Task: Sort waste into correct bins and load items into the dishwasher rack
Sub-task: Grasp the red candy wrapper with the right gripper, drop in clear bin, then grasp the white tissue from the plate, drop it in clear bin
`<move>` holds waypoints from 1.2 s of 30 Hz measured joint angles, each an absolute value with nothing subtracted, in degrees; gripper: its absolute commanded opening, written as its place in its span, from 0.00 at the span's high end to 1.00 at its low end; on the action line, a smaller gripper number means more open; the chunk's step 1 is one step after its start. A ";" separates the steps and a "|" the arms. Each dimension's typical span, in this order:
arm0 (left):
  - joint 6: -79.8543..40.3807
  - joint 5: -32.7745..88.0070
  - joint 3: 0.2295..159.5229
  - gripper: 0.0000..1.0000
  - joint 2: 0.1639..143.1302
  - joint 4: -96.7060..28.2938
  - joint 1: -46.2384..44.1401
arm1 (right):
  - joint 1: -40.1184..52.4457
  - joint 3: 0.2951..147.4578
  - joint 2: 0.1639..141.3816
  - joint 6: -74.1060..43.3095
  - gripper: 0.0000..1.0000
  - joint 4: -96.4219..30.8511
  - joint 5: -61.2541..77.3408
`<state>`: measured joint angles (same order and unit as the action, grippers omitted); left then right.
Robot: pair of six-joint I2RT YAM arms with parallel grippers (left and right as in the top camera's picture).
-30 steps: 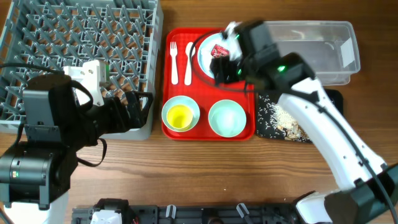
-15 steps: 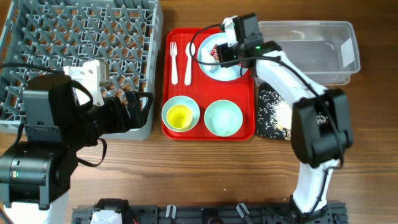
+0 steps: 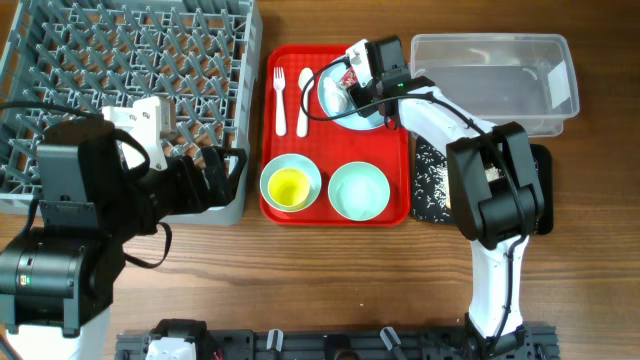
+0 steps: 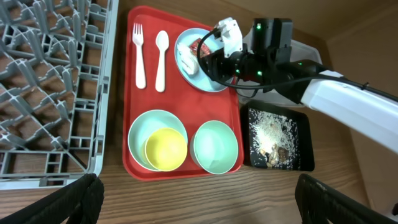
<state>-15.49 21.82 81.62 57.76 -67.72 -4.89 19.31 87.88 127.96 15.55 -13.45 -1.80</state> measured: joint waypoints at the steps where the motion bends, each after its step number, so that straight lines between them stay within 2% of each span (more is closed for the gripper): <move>1: -15.49 21.82 81.62 0.00 57.76 -67.75 -4.89 | 19.35 87.92 127.98 15.55 0.96 -13.91 -1.89; 9: -15.49 21.82 81.62 0.00 57.76 -67.75 -4.89 | 19.35 87.68 124.95 12.78 0.96 -20.25 -3.05; 18: -15.49 21.82 81.62 0.00 57.76 -67.75 -4.89 | 18.92 87.55 106.43 5.63 0.96 -21.74 -4.91; 23: -15.49 21.82 81.62 0.00 57.76 -67.75 -4.89 | 15.59 88.01 105.30 3.20 0.96 -23.62 -8.49; 24: -15.49 21.82 81.62 0.00 57.76 -67.75 -4.89 | 14.68 88.01 105.97 2.94 0.94 -24.18 -8.88; 25: -15.49 21.82 81.62 0.00 57.76 -67.75 -4.89 | 13.43 88.01 106.96 2.57 0.87 -24.67 -9.28; 26: -15.49 21.82 81.62 0.00 57.76 -67.75 -4.89 | 12.40 88.01 107.90 2.17 0.68 -25.04 -9.52; 27: -15.49 21.82 81.62 0.00 57.76 -67.75 -4.89 | 11.09 88.01 109.06 1.52 0.56 -25.43 -9.69; 31: -15.49 21.82 81.62 0.00 57.76 -67.75 -4.89 | 7.94 87.66 111.63 -0.34 0.30 -26.85 -8.60; 36: -15.46 21.82 81.62 0.00 57.76 -67.75 -4.89 | 10.02 87.53 111.46 1.26 0.29 -27.66 -1.78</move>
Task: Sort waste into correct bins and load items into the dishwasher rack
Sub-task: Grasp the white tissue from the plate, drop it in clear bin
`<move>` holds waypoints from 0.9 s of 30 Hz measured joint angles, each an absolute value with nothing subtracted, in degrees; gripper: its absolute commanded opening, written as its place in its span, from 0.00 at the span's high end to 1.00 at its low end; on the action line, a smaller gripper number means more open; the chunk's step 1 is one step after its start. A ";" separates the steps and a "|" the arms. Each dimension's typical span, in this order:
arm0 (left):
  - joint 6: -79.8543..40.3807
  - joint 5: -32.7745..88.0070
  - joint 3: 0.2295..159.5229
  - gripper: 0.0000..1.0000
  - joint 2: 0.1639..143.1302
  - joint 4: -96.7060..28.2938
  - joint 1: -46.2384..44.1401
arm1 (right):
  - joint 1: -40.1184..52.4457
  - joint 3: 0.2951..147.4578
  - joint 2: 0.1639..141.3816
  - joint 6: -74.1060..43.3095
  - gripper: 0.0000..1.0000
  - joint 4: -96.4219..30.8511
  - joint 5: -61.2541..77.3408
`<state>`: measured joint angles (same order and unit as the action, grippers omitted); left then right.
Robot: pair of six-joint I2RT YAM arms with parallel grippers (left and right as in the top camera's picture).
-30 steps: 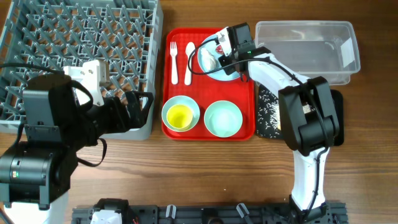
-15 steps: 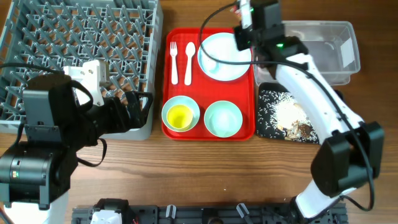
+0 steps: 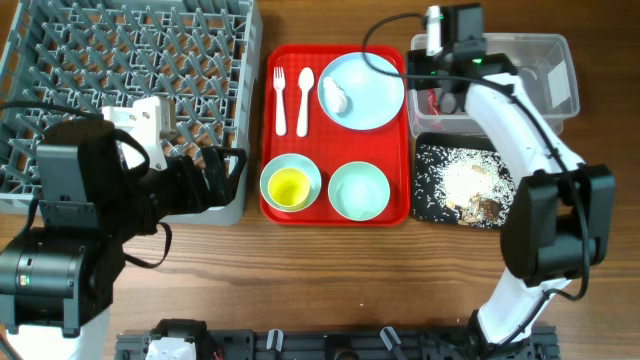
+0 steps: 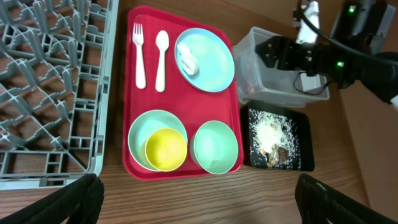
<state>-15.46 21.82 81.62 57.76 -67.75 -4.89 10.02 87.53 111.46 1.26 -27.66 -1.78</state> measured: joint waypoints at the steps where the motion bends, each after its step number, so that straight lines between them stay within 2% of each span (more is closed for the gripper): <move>1: -15.49 21.82 81.62 0.00 57.76 -67.72 -4.89 | 11.09 87.53 111.42 1.43 0.29 -27.57 -0.80; 9: -15.49 21.85 81.62 0.00 57.76 -67.75 -4.89 | 22.79 87.53 111.61 2.87 0.28 -18.48 3.20; 13: -15.46 21.82 81.62 0.00 57.76 -67.75 -4.89 | 25.08 87.59 114.52 3.07 0.29 -12.14 2.81; 16: -15.49 21.82 81.62 0.00 57.76 -67.75 -4.89 | 24.93 87.57 119.07 2.57 0.35 -10.52 2.50; 19: -15.49 21.82 81.62 0.00 57.76 -67.75 -4.89 | 24.53 87.57 122.93 1.32 0.45 -10.83 2.33; 21: -15.49 21.82 81.62 0.00 57.76 -67.75 -4.89 | 24.29 87.46 124.46 1.06 0.47 -11.60 2.13; 24: -15.49 21.82 81.62 0.00 57.76 -67.75 -4.89 | 24.21 87.46 124.86 0.54 0.54 -13.34 2.09; 26: -15.46 21.82 81.62 0.00 57.76 -67.75 -4.89 | 24.23 87.48 124.86 -0.12 0.56 -14.81 2.11; 27: -15.46 21.82 81.62 0.00 57.76 -67.75 -4.89 | 24.23 87.46 124.86 -0.34 0.51 -16.05 2.11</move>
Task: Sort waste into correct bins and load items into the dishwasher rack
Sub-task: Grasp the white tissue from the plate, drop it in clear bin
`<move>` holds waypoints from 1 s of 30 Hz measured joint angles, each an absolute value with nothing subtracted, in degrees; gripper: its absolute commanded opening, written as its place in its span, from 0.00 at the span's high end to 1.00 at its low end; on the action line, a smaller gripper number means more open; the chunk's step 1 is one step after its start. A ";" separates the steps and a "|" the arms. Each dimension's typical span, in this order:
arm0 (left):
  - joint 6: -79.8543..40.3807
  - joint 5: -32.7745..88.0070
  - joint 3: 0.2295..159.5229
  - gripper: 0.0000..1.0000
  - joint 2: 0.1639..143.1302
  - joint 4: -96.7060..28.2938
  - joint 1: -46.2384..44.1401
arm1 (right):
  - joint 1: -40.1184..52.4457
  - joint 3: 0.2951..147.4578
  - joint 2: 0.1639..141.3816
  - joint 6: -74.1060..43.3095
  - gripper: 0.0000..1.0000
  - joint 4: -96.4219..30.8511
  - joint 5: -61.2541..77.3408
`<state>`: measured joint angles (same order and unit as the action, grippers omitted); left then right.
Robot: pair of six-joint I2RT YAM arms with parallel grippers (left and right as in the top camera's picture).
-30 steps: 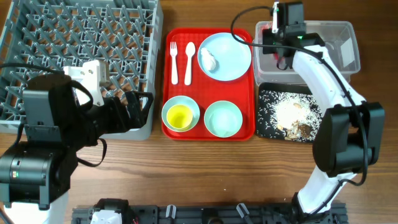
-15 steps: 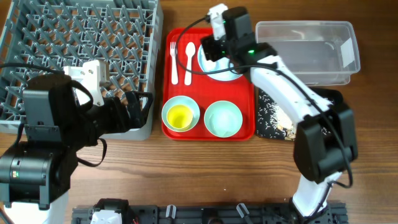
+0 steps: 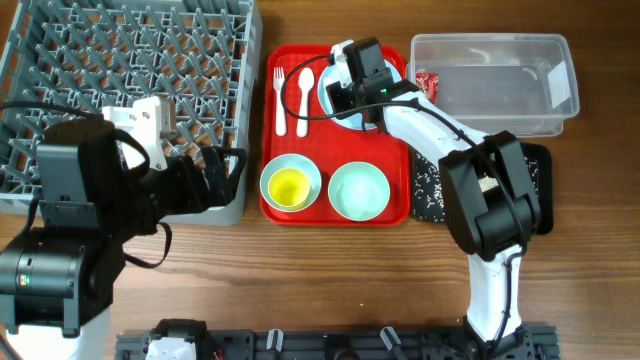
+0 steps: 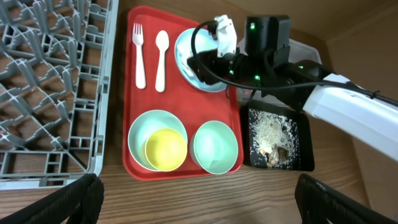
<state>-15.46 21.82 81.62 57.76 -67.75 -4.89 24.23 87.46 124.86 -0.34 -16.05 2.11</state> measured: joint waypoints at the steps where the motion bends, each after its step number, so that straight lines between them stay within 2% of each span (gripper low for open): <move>1: -15.49 21.82 81.62 0.00 57.76 -67.75 -4.89 | 24.23 87.46 124.86 -0.45 0.46 -16.73 2.11; 2: -15.49 21.82 81.62 0.00 57.76 -67.75 -4.89 | 24.21 87.46 124.86 -0.73 0.36 -17.41 2.11; 3: -15.46 21.82 81.62 0.00 57.76 -67.75 -4.89 | 24.23 87.46 124.86 -0.86 0.31 -17.74 2.22; 4: -15.49 21.82 81.62 0.00 57.76 -67.75 -4.89 | 24.23 87.46 124.86 -1.43 0.28 -17.85 2.61; 6: -15.46 21.82 81.62 0.00 57.76 -67.75 -4.89 | 24.21 87.46 124.86 -1.39 0.28 -17.74 4.01; 10: -15.46 21.82 81.62 0.00 57.76 -67.75 -4.89 | 24.23 87.46 124.86 -1.54 0.41 -16.21 5.93; 12: -15.49 21.82 81.62 0.00 57.76 -67.75 -4.89 | 24.23 87.46 124.95 -1.93 0.43 -16.14 6.31; 13: -15.46 21.82 81.62 0.00 57.76 -67.75 -4.89 | 24.23 87.48 125.12 -2.44 0.46 -15.90 6.46; 14: -15.46 21.82 81.62 0.00 57.76 -67.75 -4.89 | 24.23 87.48 125.51 -2.87 0.61 -15.70 6.46; 15: -15.49 21.82 81.62 0.00 57.76 -67.75 -4.89 | 24.23 87.48 126.17 -3.18 0.71 -15.75 6.46; 18: -15.49 21.82 81.62 0.00 57.76 -67.75 -4.89 | 24.16 87.55 127.44 -3.53 0.84 -15.27 6.44; 23: -15.49 21.82 81.62 0.00 57.76 -67.75 -4.89 | 24.01 87.59 127.22 -4.21 0.95 -15.97 6.48; 30: -15.49 21.82 81.62 0.00 57.76 -67.77 -4.89 | 23.53 87.44 119.70 -4.82 0.95 -21.39 4.93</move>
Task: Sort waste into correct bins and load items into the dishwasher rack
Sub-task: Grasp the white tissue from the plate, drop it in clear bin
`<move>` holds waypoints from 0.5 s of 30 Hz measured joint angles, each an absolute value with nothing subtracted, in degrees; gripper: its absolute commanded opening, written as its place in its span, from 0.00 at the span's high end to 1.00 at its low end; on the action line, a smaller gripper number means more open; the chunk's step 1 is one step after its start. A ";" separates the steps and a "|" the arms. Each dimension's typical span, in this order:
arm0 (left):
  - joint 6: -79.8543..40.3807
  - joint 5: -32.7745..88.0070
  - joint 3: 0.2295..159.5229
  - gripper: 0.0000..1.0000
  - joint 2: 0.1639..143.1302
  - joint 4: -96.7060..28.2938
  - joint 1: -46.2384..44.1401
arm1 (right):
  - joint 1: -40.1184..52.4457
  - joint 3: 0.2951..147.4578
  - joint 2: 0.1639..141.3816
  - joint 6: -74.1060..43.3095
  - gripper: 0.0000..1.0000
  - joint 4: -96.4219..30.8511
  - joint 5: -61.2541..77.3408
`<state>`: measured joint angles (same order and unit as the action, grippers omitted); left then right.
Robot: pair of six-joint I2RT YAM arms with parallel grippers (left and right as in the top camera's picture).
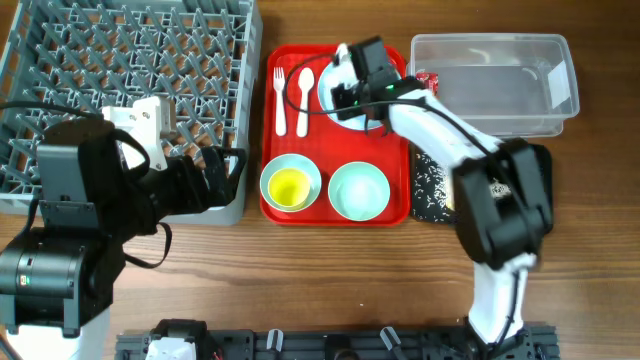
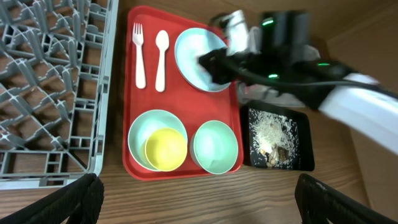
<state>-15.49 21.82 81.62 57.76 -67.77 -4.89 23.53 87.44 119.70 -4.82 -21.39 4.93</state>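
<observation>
The red tray (image 1: pixel 335 215) holds a white fork (image 1: pixel 279 95), a white spoon (image 1: pixel 302 95), a pale blue plate (image 2: pixel 193 50), a bowl with a yellow cup (image 1: pixel 289 185) in it, and a teal bowl (image 1: pixel 358 190). My right gripper (image 1: pixel 345 98) hangs over the plate, blurred in the left wrist view (image 2: pixel 211 62). Its fingers seem closed on a white crumpled scrap, and the part of the plate that shows is bare. A red wrapper (image 1: pixel 428 80) lies in the clear bin (image 1: pixel 500 60). My left gripper (image 2: pixel 199 196) is open and empty over the wood before the tray.
The grey dishwasher rack (image 1: pixel 130 60) fills the far left, with my left arm by its near right corner. A black tray of rice scraps (image 2: pixel 277 137) lies right of the red tray, partly under the right arm in the overhead view.
My right gripper was down on the white scrap on the plate. It is now slightly to the right over the plate, and the scrap is gone from the plate's visible part. The left arm is unchanged.
My right gripper first stood over the plate at the red wrapper. Then it was over the clear bin, with the wrapper gone from the plate. Then it was back at the plate on the white scrap, with the wrapper in the bin. My left gripper stayed open throughout.
</observation>
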 measured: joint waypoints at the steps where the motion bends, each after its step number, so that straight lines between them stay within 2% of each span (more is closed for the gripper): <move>1: -15.46 21.82 81.62 0.00 57.76 -67.75 -4.89 | 23.24 87.44 117.51 -5.17 0.96 -22.17 3.97; 7: -15.49 21.82 81.62 0.00 57.76 -67.75 -4.89 | 18.04 87.66 104.33 -6.50 0.95 -26.79 -2.07; 8: -15.49 21.82 81.62 0.00 57.76 -67.75 -4.89 | 16.36 87.85 103.26 -6.66 0.92 -28.23 -2.94; 10: -15.46 21.82 81.62 0.00 57.76 -67.75 -4.89 | 13.43 88.03 103.07 -7.49 0.78 -30.76 -3.75; 11: -15.49 21.82 81.62 0.00 57.76 -67.75 -4.89 | 12.16 88.01 103.48 -7.94 0.64 -32.29 -3.88; 12: -15.49 21.82 81.62 0.00 57.76 -67.75 -4.89 | 10.55 88.01 104.22 -7.88 0.44 -33.91 -3.81; 15: -15.49 21.82 81.62 0.00 57.76 -67.75 -4.89 | 6.92 87.88 106.67 -8.38 0.23 -37.93 -1.06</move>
